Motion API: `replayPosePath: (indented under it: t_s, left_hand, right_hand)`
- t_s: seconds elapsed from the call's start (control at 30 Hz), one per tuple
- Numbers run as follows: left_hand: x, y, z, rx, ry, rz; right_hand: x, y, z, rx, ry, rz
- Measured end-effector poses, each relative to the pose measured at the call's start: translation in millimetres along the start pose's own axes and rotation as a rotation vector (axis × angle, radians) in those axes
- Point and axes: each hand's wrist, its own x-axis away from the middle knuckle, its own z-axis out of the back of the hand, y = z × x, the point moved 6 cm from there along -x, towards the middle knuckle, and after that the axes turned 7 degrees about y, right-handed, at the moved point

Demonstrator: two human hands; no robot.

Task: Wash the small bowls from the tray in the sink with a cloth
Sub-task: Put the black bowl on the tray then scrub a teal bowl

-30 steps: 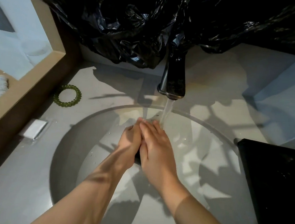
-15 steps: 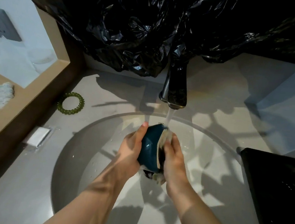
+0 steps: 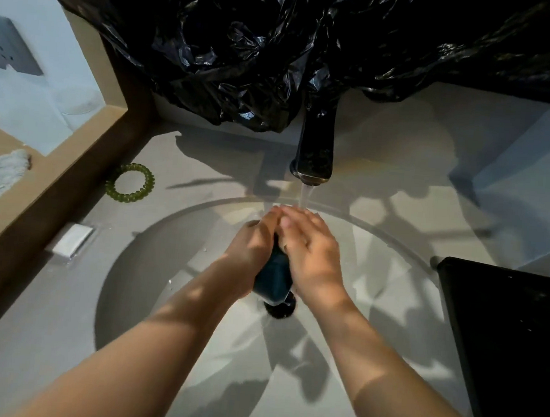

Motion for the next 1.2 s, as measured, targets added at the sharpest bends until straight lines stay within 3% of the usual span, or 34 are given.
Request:
replayPosePath:
  t_s: [0.1,0.23,0.3,0.43,0.47,0.53,0.6,0.7,0.77,0.83,0.87,1.0,1.03,1.1,1.2]
  left_hand:
    - [2.1,-0.8,-2.5,0.082,-0.007,0.077]
    - [1.8,0.1,-12.8,0.323,-0.113,0.166]
    - [4.7,-3.3,-15.3,0.302,-0.155,0.158]
    - [7.8,-9.5,-17.0,0.148,-0.105,0.092]
    - [8.8,-9.4,-18.0,0.18,-0.098,0.13]
    - [8.4,-5.9,-21.4,0.335,-0.116,0.243]
    - [5.3,-0.3,-20.6,0.422,-0.127,0.21]
    - [5.6,-4.9,-19.4,0.281,-0.116,0.159]
    - [6.9,-8.3,-17.7,0.159,-0.077,0.112]
    - [9.4,-5.8,-17.5,0.109,-0.065,0.082]
    - [11.8,-5.0,-18.2,0.139,-0.083,0.116]
    - [15.1,-1.3,-17.5,0.221,-0.16,0.132]
    - [12.7,-2.6,-16.7,0.192,-0.168,0.108]
    - [10.8,-4.2,-12.1,0.128,-0.166,0.063]
    - [13.2,-0.4,-2.7,0.139,-0.142,0.049]
  right_hand:
    - [-5.7,1.0,-2.1,-0.052,-0.011,-0.125]
    - [34.0,-21.1,-15.2,0.342,-0.088,0.269]
    - [36.2,-15.0,-9.6,0.276,-0.052,0.291]
    - [-7.1,7.3,3.0,-0.27,-0.053,-0.264]
    - [-9.6,7.6,1.3,-0.293,-0.053,-0.289]
    - [0.3,-1.8,-3.1,-0.101,-0.005,-0.071]
    - [28.3,-13.2,-13.1,0.175,-0.016,0.194]
    - [30.7,-15.0,-5.4,0.271,-0.002,0.293]
    - [4.0,-8.7,6.5,0.064,-0.009,-0.016]
    - [-13.2,-1.3,3.9,-0.127,-0.141,-0.344]
    - [-12.0,-3.8,1.9,-0.128,-0.174,-0.36]
    - [17.2,-13.6,-8.3,0.296,-0.118,0.045]
    - [18.2,-17.5,-5.7,0.299,-0.098,0.089]
    - [4.6,-21.1,3.6,0.1,-0.11,-0.045]
    - [-7.7,-9.6,13.3,-0.248,-0.191,-0.543]
